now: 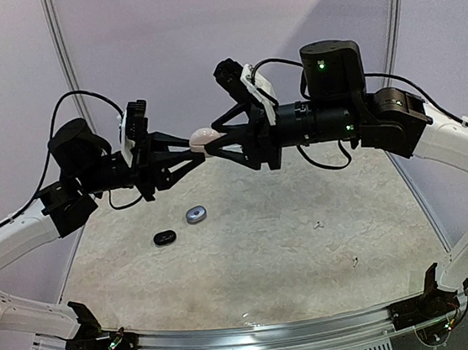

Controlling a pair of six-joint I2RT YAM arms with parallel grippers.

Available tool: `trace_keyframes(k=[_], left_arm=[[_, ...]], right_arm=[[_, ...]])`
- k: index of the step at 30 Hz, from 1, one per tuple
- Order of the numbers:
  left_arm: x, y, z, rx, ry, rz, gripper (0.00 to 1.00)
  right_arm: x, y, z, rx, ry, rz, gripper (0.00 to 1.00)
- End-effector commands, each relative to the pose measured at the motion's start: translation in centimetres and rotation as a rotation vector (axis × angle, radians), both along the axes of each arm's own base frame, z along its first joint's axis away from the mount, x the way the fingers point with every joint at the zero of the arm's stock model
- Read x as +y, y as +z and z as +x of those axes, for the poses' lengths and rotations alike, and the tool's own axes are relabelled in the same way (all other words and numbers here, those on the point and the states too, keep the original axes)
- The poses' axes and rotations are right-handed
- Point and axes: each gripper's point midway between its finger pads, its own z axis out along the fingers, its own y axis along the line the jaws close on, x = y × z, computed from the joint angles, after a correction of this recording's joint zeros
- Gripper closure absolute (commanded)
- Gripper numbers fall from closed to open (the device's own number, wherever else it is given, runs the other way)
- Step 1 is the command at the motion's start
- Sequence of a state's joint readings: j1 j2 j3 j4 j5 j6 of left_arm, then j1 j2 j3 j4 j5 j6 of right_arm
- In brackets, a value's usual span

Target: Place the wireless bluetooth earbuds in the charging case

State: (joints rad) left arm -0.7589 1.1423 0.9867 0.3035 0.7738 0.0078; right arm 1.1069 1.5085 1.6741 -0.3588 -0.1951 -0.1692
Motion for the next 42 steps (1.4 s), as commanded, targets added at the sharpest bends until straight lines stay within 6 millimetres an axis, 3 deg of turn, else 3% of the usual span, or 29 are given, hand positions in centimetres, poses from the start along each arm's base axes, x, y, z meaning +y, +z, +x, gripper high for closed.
trace_keyframes(k=[1, 10, 20, 27, 36, 42], left_arm=[[-0.3, -1.2, -2.5, -0.128, -0.070, 0.068, 1.00], [-0.1, -3.4, -2.6, -0.175, -0.052, 0.148, 1.00], [0.0, -3.9, -2.8, -0.191, -0.061, 0.169, 1.00], [0.1, -3.2, -2.8, -0.179, -0.052, 0.145, 1.00], [0.0, -4.1, -1.6, 0.118, -0.007, 0.122, 1.00], [0.1, -4.5, -1.0, 0.190, 0.021, 0.105, 1.00]], right_arm=[[-0.1, 0.2, 1.4, 0.009, -0.079, 0.006, 0.53], [-0.2, 1.1, 1.5, 0.018, -0.092, 0.017, 0.54], [-0.5, 0.4, 2.1, 0.058, -0.127, 0.002, 0.54], [-0.4, -0.3, 2.0, 0.079, -0.116, -0.014, 0.53], [0.2, 0.4, 0.8, 0.127, -0.044, 0.008, 0.38], [0.4, 1.0, 1.4, 0.198, -0.063, 0.025, 0.32]])
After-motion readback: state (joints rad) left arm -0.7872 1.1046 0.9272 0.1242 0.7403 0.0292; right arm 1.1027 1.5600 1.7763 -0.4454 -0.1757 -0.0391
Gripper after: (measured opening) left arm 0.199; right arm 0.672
